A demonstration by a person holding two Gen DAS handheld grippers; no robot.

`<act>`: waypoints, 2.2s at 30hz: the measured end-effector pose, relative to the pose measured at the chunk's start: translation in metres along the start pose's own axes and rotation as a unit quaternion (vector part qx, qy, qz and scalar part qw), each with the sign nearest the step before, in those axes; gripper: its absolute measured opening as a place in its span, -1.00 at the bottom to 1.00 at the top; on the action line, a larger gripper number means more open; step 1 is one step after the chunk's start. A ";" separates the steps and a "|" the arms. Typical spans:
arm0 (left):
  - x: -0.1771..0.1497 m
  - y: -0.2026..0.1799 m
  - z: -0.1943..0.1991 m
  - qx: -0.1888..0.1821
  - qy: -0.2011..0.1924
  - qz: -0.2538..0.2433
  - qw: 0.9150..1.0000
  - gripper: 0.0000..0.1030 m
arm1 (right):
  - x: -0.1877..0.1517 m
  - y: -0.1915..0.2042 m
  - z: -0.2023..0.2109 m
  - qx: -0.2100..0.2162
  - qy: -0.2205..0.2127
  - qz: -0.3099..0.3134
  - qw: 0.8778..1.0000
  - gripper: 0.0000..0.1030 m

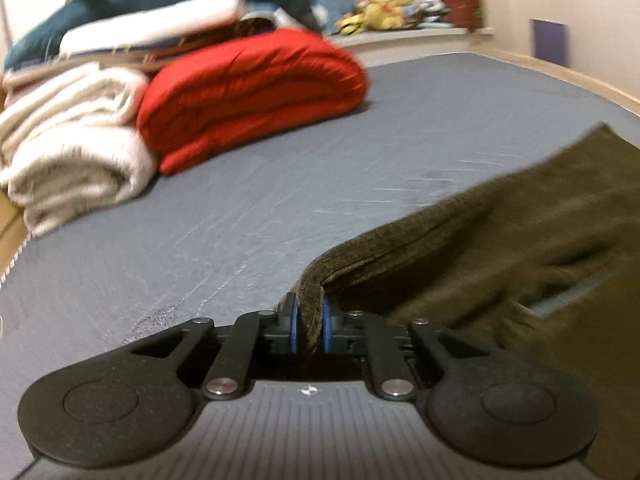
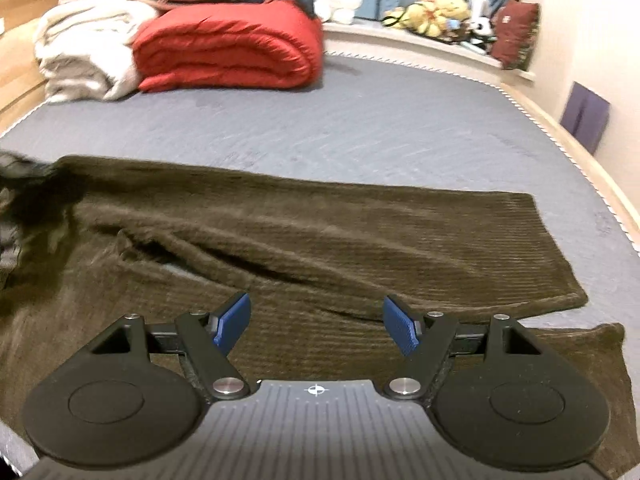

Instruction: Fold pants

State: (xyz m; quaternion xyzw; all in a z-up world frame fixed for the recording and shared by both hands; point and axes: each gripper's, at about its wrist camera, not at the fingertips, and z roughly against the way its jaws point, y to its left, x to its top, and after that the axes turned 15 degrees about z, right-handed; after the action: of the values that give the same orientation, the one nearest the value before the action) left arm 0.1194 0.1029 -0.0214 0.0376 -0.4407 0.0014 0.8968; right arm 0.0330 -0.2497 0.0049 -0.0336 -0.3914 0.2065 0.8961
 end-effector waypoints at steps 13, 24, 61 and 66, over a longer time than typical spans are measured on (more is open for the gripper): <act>-0.141 -0.051 0.100 -0.108 0.089 -0.210 0.968 -0.77 | 0.005 -0.067 0.004 -0.039 -0.045 -0.199 0.978 0.43; -0.075 -0.058 0.085 -0.148 0.057 -0.048 0.986 -0.29 | -0.036 -0.139 -0.032 -0.055 -0.045 -0.341 0.937 -0.05; -0.096 -0.032 0.115 -0.153 -0.024 -0.186 0.970 -0.81 | -0.023 -0.147 -0.059 0.054 -0.082 -0.369 0.924 -1.00; -0.131 -0.021 0.151 -0.217 -0.019 -0.272 0.937 -0.95 | -0.053 -0.134 0.043 0.056 -0.090 -0.315 0.943 -1.00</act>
State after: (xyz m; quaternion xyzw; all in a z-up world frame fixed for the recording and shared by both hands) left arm -0.0793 0.0755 -0.0344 -0.0395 -0.4205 -0.3389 0.8407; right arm 0.0162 -0.3971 0.0283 0.1601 -0.4486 -0.0622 0.8771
